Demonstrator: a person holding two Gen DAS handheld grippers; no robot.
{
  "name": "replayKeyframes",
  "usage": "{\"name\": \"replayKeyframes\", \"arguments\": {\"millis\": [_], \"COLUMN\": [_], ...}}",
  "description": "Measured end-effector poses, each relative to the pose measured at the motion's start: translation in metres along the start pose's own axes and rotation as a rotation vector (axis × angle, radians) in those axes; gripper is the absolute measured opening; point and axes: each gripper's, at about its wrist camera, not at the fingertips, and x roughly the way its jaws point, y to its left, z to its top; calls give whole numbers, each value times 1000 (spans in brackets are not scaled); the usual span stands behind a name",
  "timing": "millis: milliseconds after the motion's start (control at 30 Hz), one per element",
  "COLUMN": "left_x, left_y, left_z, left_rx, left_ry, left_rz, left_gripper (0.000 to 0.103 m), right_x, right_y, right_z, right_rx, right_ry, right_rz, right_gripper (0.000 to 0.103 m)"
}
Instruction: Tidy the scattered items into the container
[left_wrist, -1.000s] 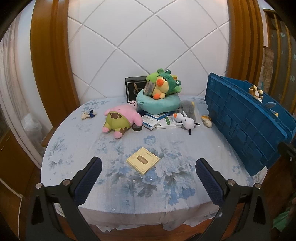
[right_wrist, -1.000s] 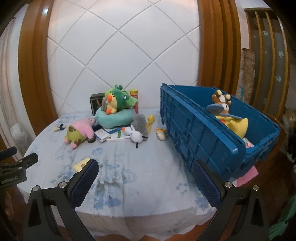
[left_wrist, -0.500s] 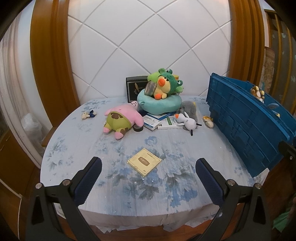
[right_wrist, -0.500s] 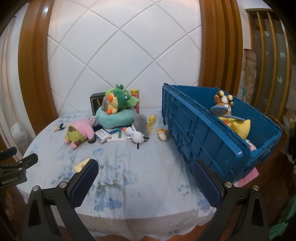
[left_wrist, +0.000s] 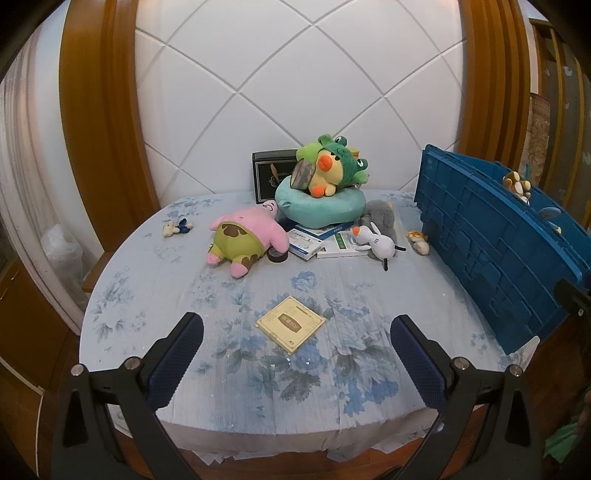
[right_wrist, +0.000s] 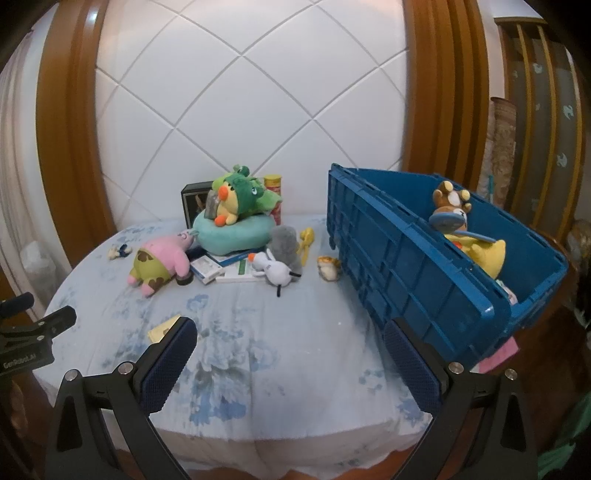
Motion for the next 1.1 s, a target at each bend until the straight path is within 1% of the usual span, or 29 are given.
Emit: {"name": "replayKeyframes", "arguments": {"millis": [100, 200, 300, 400, 533, 600, 700, 800, 867, 967, 1000, 1100], "left_x": [6, 21, 47, 81, 131, 155, 191, 233, 259, 287, 294, 310], "left_y": [4, 12, 24, 36, 48, 50, 45, 32, 24, 13, 12, 10], "left_z": [1, -1, -8, -20, -34, -38, -37, -33, -31, -28, -26, -19], "left_rx": [-5, -17, -48, -81, -131, -150, -162, -171, -199, -203, -205, -223], "left_ry": [8, 38, 94, 171, 266, 298, 351, 412, 449, 488, 495, 509], "left_rz": [-1, 9, 33, 42, 78, 89, 92, 122, 138, 149, 153, 167], "left_gripper": [103, 103, 103, 103, 103, 103, 103, 103, 103, 102, 99, 99], "right_x": [3, 12, 29, 60, 112, 143, 198, 251, 283, 328, 340, 372], "right_y": [2, 3, 2, 1, 2, 5, 13, 19, 20, 20, 19, 16], "right_z": [-1, -3, -10, -20, -29, -32, -30, -26, -25, -22, -20, -12], "right_rx": [1, 8, 12, 9, -5, -17, -35, -43, -53, -81, -86, -85], "right_ry": [6, 26, 67, 146, 226, 250, 307, 368, 414, 461, 474, 502], "right_rz": [2, 7, 17, 38, 82, 107, 177, 225, 254, 277, 281, 302], "right_gripper": [103, 103, 103, 103, 103, 103, 103, 103, 103, 103, 103, 103]}}
